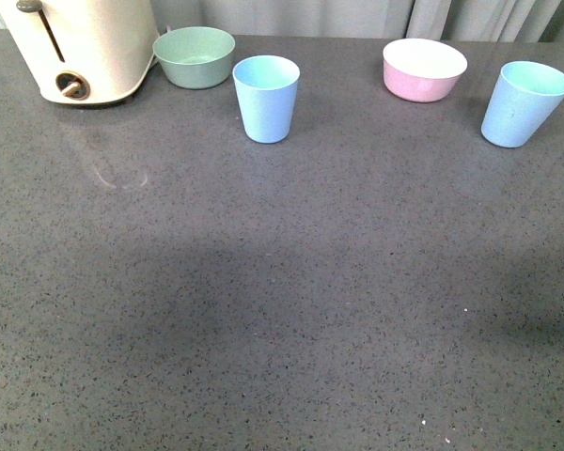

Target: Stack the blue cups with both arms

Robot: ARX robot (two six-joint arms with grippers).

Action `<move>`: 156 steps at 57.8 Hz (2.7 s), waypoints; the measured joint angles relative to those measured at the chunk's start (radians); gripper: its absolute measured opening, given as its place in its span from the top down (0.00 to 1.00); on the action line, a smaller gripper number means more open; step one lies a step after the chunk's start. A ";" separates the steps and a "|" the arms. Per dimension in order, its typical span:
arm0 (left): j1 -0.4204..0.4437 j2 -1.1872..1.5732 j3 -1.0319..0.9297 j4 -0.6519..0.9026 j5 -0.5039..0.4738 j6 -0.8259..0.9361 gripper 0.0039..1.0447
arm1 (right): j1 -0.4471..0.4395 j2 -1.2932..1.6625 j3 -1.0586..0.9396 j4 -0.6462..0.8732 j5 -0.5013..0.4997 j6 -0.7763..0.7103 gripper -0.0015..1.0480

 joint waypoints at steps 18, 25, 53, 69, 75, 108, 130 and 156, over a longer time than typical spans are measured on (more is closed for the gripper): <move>0.000 0.000 0.000 0.000 0.000 0.000 0.08 | 0.000 0.000 0.000 0.000 0.000 0.000 0.09; 0.000 0.000 0.000 0.000 0.000 0.000 0.08 | 0.000 0.000 0.000 0.000 0.000 0.000 0.09; -0.009 0.341 0.194 -0.314 0.031 -0.121 0.08 | 0.000 -0.001 0.000 0.000 -0.001 0.000 0.09; -0.024 1.121 0.577 0.005 0.107 -0.232 0.08 | 0.000 -0.001 0.000 0.000 0.000 0.000 0.09; -0.056 1.331 0.729 0.005 0.098 -0.258 0.08 | 0.000 -0.001 0.000 0.000 0.000 0.000 0.09; -0.304 1.985 1.459 -0.234 -0.058 -0.365 0.08 | 0.000 -0.001 0.000 0.000 0.000 0.000 0.09; -0.345 2.195 1.685 -0.347 -0.100 -0.392 0.08 | 0.000 -0.001 0.000 0.000 0.000 0.000 0.09; -0.351 2.364 1.927 -0.470 -0.124 -0.422 0.08 | 0.000 -0.001 0.000 0.000 0.000 0.000 0.09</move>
